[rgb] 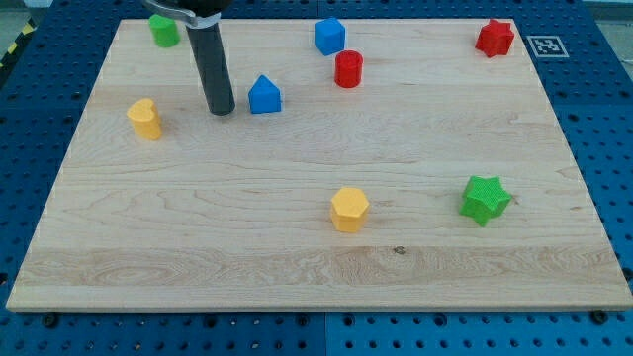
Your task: Move the arm to the green star
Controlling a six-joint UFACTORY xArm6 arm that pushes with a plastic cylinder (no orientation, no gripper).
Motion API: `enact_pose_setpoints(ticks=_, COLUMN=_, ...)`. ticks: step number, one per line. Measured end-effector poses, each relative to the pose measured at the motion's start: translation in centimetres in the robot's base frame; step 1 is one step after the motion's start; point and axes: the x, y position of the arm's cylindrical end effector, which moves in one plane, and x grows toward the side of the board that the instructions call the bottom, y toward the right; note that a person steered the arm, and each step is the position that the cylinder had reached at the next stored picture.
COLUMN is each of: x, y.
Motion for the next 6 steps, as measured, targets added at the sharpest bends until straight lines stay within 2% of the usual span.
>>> enact_pose_setpoints(ticks=2, x=-0.5, y=0.3)
enact_pose_setpoints(ticks=3, x=0.6, y=4.3)
enact_pose_setpoints(ticks=4, x=5.1, y=10.3)
enact_pose_setpoints(ticks=5, x=7.0, y=14.3)
enact_pose_setpoints(ticks=6, x=10.0, y=21.8)
